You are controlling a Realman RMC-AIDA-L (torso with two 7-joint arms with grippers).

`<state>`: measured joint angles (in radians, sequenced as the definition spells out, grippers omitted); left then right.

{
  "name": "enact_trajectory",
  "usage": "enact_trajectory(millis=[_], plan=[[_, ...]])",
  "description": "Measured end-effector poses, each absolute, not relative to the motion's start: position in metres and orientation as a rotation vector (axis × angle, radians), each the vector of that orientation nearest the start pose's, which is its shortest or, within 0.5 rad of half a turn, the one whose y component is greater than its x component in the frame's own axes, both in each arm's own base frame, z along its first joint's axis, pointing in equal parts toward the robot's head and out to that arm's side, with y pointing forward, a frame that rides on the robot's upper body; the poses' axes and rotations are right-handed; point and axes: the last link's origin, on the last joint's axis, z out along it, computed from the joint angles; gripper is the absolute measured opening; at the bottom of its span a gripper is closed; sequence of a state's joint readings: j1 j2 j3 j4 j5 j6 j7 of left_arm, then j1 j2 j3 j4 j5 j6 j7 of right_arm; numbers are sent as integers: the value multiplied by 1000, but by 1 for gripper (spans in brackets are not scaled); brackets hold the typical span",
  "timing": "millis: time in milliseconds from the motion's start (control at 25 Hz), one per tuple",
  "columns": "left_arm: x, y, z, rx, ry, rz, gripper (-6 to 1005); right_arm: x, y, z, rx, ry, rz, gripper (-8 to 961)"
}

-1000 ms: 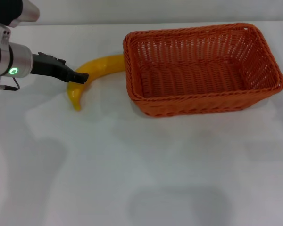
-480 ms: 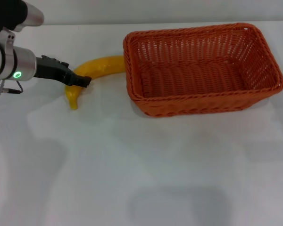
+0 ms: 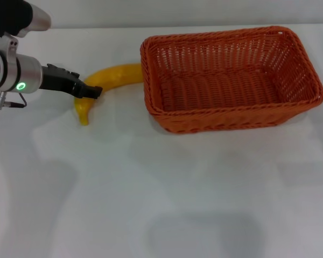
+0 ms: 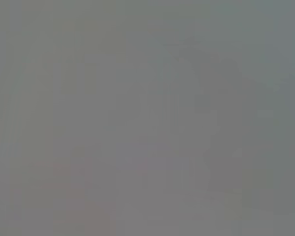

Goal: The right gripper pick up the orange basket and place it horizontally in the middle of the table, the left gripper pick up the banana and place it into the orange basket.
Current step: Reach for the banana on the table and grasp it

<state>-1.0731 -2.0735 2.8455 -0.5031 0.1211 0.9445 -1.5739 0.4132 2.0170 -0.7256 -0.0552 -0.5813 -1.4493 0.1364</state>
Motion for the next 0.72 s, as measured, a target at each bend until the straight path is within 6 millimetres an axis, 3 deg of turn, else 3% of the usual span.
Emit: enact_trajectory(millis=[280, 360, 720], plan=[[-271, 441, -2, -2353, -882, 74, 753, 354, 313, 77, -1375, 244, 678, 875], [-272, 442, -1, -2338, -885, 69, 530, 354, 313, 77, -1375, 244, 679, 875], [-282, 445, 3, -2254, -897, 63, 480, 353, 313, 77, -1374, 242, 680, 874]])
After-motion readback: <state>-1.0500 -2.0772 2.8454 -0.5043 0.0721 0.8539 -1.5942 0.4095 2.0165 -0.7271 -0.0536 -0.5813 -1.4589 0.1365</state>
